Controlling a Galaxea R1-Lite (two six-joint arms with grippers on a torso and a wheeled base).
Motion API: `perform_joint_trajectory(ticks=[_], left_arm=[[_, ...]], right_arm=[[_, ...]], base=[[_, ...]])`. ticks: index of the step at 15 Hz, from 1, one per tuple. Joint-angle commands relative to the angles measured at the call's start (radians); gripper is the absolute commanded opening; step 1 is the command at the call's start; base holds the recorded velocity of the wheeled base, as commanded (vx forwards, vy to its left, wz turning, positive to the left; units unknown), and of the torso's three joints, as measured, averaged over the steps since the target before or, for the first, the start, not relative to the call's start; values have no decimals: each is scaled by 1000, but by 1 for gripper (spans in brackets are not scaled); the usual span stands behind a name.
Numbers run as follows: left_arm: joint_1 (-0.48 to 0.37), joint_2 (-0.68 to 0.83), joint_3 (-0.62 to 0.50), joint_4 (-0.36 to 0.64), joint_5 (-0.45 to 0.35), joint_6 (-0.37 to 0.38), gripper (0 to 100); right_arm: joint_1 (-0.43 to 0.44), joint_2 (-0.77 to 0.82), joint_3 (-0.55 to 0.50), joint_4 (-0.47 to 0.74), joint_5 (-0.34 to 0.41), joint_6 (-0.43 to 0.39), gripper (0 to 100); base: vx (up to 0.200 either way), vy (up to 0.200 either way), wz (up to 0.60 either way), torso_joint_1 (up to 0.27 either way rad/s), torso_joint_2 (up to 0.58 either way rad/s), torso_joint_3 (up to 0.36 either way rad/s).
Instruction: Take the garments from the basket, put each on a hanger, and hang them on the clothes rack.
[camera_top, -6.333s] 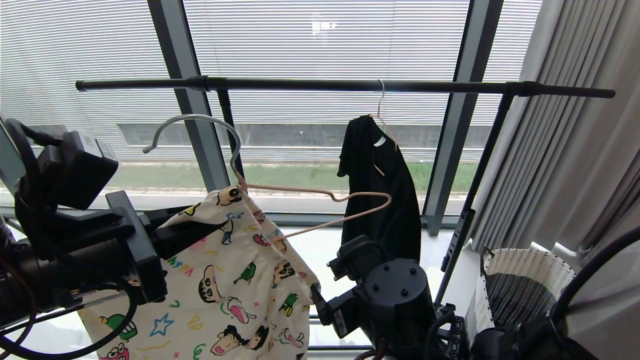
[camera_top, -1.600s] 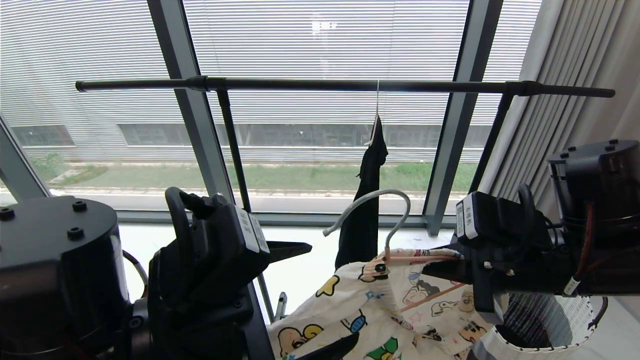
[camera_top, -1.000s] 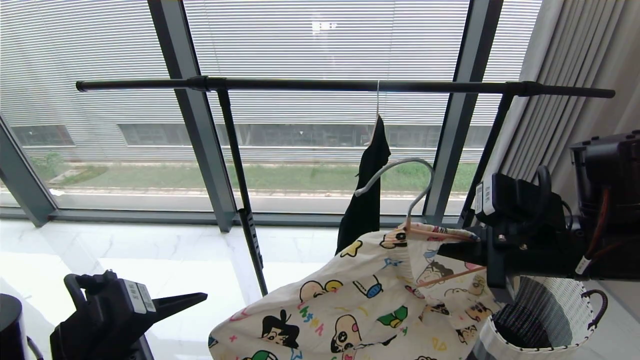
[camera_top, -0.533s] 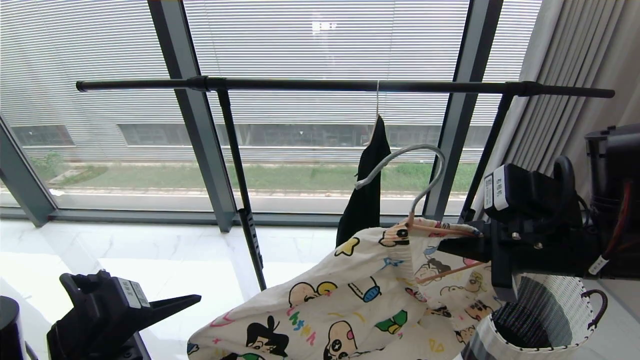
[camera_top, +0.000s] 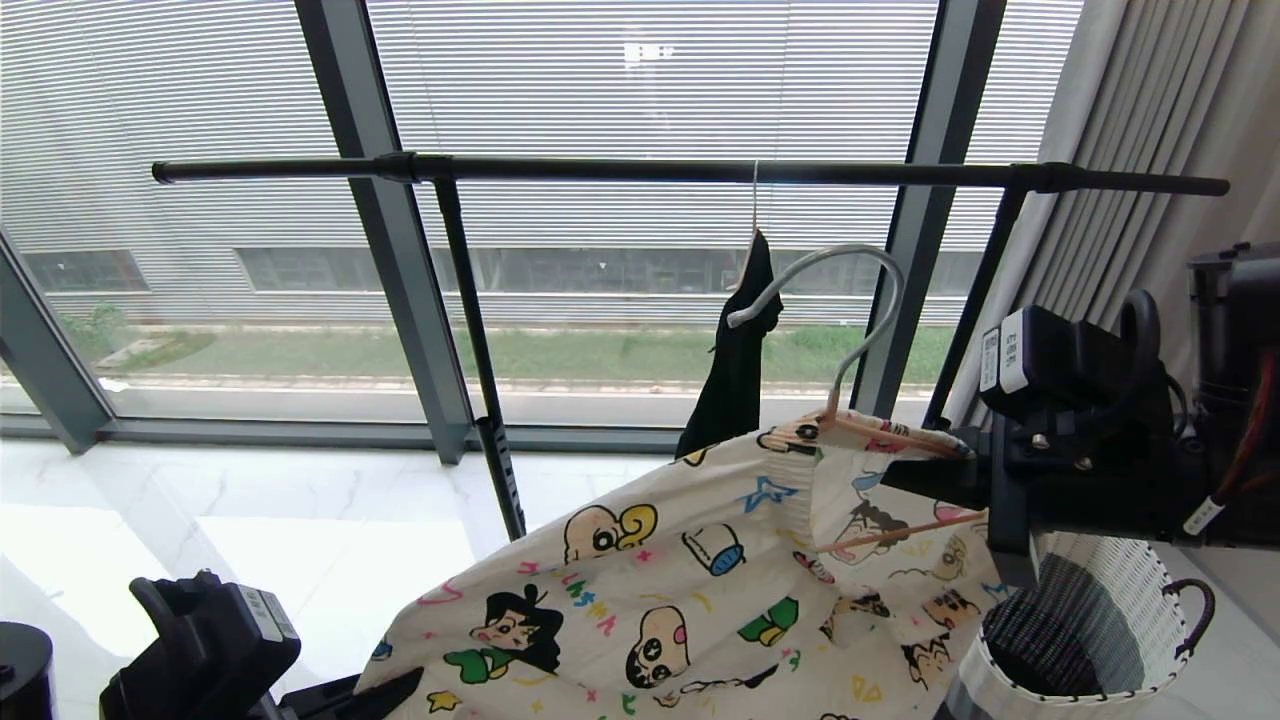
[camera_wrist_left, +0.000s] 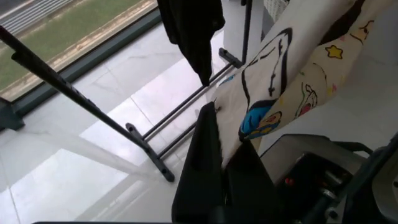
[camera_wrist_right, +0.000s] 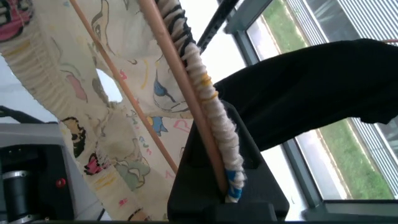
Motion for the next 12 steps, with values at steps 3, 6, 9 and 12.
perform_joint_trajectory(ticks=[3,6,9,12], left_arm=[[116,27,62,-1,0,7,0],[93,50,10,-2,0,7,0],[15,31,-12,-2,-3,6,0],[-26,28,-10,-25,-3,6,100]], right_arm=[[-50,0,-1,-21,0,31,0],[-47,3,1,-30,0,36,0],[-47,9,-1,-30,0,36,0],[-50,14,1,-30,-1,36,0]], base=[[0,0,0,0,0,0],[0,0,0,0,0,0],[0,0,0,0,0,0],[0,0,0,0,0,0]])
